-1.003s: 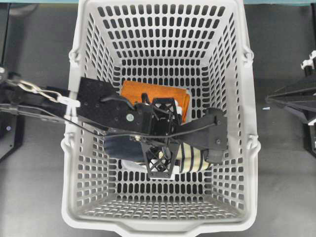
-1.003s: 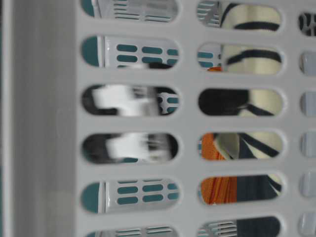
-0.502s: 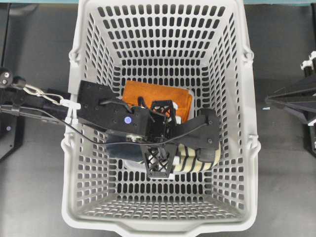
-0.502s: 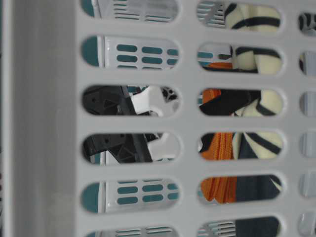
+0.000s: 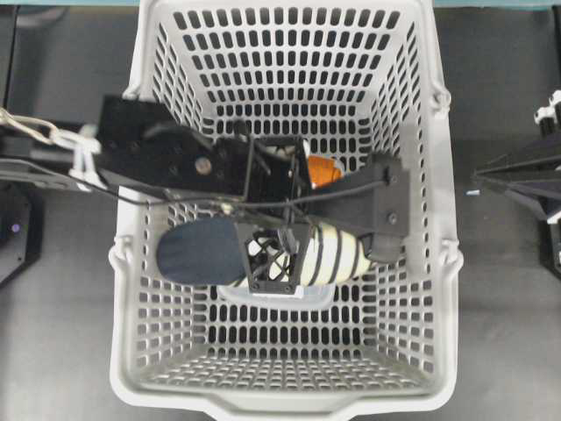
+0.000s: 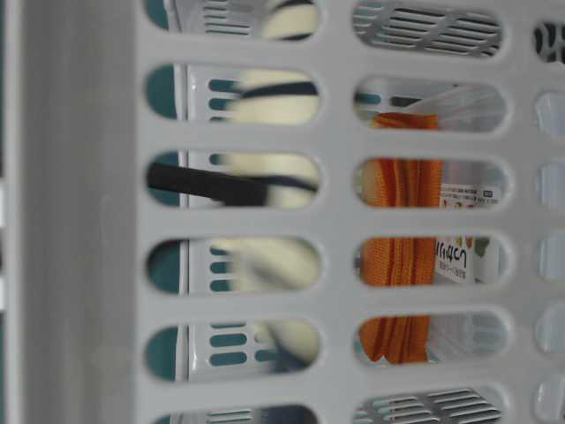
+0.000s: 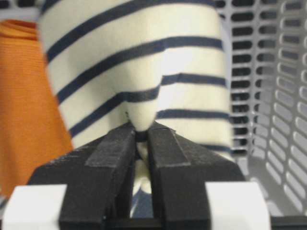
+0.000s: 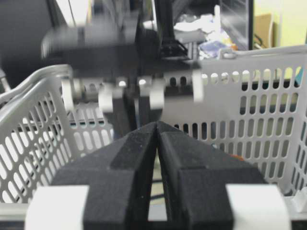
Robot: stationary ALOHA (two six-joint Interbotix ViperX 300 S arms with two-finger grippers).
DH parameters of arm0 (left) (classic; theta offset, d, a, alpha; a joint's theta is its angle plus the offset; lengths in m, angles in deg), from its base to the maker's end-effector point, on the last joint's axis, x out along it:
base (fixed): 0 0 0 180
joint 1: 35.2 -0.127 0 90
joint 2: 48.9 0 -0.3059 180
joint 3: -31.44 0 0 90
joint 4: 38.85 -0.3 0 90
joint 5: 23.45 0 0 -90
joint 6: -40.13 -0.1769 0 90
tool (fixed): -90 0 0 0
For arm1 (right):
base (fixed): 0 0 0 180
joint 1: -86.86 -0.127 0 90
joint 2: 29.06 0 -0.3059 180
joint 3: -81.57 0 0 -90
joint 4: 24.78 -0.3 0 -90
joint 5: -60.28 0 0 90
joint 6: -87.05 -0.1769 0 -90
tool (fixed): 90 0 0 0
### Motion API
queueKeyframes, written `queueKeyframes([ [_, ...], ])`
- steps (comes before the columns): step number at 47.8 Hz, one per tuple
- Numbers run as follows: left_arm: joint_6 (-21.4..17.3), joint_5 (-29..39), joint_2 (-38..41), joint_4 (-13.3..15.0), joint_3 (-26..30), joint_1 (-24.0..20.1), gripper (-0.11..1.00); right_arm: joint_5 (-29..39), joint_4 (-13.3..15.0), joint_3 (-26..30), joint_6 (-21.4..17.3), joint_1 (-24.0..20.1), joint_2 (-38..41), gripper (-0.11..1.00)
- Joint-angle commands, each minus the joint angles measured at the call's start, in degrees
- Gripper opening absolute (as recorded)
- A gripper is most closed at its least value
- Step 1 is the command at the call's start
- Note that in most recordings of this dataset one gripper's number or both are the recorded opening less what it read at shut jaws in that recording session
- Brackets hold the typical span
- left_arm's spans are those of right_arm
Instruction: Pick up the slipper from the shopping basket with the left arm.
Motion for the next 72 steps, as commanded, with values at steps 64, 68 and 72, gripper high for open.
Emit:
queueKeyframes([
  [64,-3.4,9.5,-1.0,-0.3,10.9,0.5,0.06,-0.4,-0.3,0.6,-0.1,-0.6,-0.6,-0.01],
  [68,-4.4,7.7,-1.4,-0.2,10.0,0.5,0.06,-0.3,-0.3,0.6,-0.1,-0.6,-0.6,-0.01],
  [72,-5.4,6.6,-1.4,-0.2,10.0,0.6,0.06,-0.4,-0.3,0.6,-0.1,-0.6,-0.6,-0.01],
])
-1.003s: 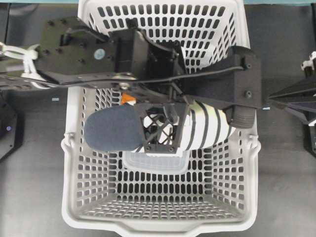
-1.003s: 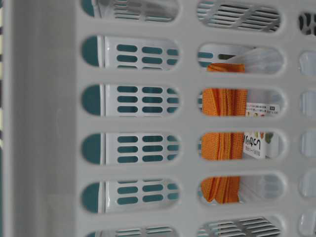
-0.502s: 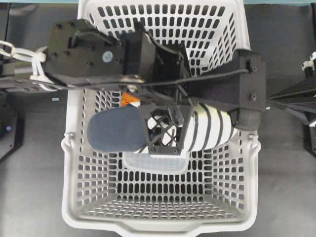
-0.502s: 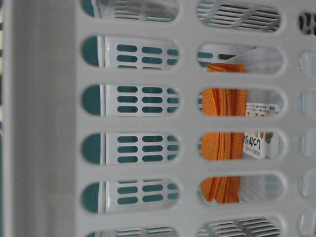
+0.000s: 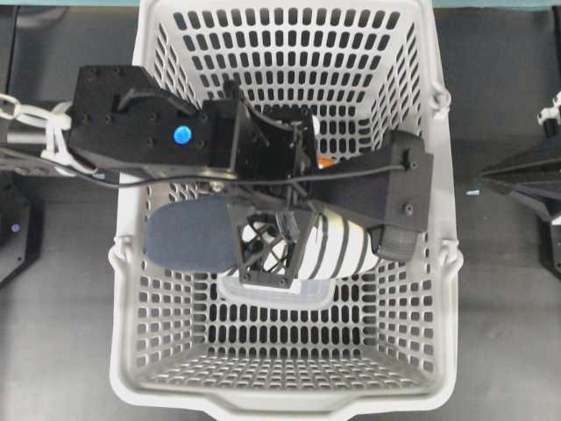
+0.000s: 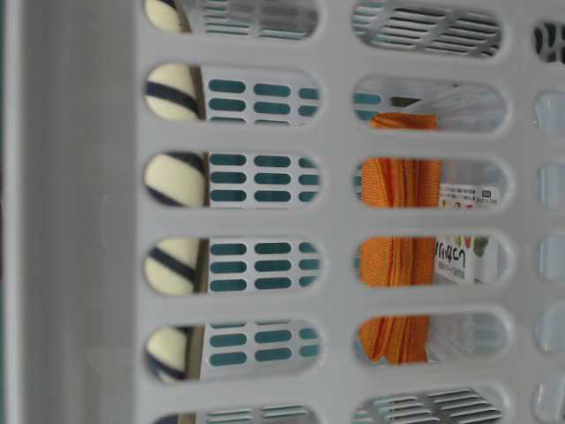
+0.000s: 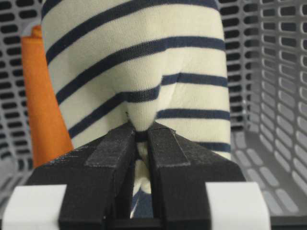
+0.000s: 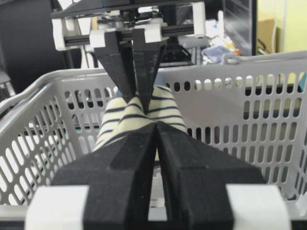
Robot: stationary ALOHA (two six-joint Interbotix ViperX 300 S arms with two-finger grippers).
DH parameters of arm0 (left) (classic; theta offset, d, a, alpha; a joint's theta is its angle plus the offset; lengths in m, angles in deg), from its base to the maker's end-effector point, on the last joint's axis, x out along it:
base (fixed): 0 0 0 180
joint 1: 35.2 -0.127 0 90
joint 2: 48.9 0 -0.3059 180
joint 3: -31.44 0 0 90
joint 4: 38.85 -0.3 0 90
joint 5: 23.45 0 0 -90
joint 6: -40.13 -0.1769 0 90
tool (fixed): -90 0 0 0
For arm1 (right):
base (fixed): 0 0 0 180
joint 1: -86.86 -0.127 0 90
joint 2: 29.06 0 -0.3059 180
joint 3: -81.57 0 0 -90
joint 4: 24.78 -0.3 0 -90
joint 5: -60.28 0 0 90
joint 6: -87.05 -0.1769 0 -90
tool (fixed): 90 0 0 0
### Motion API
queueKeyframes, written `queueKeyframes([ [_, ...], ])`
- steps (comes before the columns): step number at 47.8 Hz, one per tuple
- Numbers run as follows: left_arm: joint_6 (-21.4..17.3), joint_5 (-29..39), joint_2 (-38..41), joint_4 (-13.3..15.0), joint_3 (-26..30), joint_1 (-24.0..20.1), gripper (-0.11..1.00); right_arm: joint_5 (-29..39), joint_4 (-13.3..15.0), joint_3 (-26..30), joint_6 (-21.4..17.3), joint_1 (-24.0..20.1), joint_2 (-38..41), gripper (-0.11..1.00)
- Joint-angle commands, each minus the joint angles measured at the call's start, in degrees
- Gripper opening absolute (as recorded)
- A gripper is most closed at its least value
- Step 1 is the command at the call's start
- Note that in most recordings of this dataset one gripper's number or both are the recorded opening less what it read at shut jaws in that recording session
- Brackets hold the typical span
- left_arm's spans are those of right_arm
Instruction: Pick up the slipper from the shopping basket with the left arm.
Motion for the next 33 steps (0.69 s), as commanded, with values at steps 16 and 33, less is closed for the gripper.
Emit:
queueKeyframes([
  [16,-1.8,-1.8,-2.3,-0.3,0.1,0.4,0.06,-0.4,-0.2,0.5,0.0,-0.1,0.3,-0.01],
  [33,-1.8,-1.8,-2.1,-0.3,0.0,0.4,0.06,-0.4,-0.2,0.5,0.1,-0.1,0.3,-0.01],
])
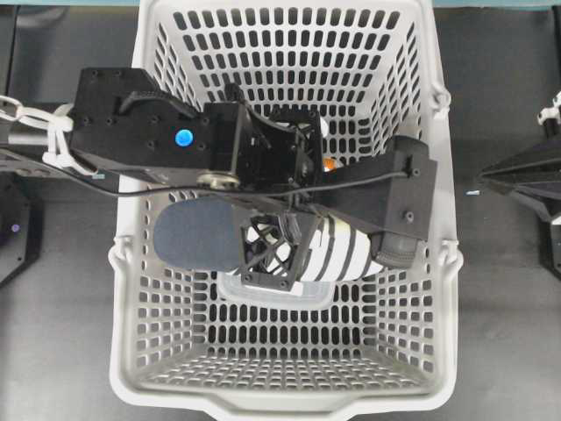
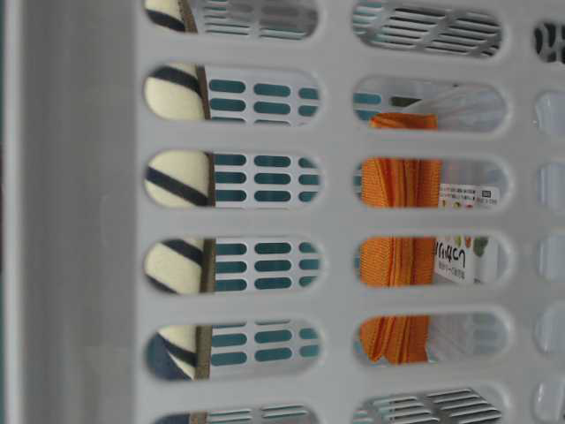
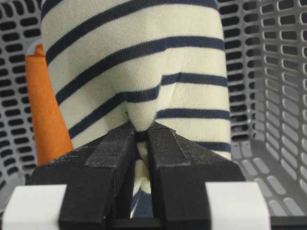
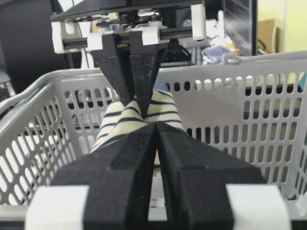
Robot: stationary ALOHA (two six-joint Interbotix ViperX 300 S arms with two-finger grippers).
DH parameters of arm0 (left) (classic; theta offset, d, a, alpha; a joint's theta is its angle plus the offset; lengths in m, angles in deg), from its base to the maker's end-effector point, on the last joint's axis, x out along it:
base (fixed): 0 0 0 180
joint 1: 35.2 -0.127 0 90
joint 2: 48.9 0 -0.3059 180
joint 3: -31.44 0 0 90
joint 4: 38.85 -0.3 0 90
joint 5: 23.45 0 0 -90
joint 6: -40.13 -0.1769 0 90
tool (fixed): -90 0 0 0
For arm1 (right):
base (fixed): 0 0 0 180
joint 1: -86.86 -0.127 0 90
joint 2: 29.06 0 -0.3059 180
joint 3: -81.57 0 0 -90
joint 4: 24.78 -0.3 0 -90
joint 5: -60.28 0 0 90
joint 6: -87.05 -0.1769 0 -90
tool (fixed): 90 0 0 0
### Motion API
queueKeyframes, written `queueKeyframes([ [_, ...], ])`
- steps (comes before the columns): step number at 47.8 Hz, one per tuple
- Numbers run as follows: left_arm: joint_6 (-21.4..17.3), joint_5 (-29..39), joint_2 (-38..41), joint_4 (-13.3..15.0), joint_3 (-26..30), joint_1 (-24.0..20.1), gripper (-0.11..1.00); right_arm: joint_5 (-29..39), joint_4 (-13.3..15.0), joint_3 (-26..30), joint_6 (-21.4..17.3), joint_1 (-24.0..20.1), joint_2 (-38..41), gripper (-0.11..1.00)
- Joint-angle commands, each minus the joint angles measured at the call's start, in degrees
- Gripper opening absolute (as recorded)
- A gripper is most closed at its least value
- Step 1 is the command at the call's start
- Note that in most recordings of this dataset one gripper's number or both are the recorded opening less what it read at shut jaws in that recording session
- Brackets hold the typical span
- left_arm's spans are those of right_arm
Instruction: Pick up the slipper from the shopping basket with the left arm.
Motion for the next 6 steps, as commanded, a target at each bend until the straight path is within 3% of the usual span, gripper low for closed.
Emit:
queueKeyframes([
  [1,-0.1,-0.3,-2.1,-0.3,0.4,0.1,0.06,-0.4,-0.2,0.5,0.1,-0.1,0.3,-0.01],
  [6,-0.1,-0.1,-2.1,-0.3,0.4,0.2,0.06,-0.4,-0.2,0.4,0.1,-0.1,0.3,-0.01],
])
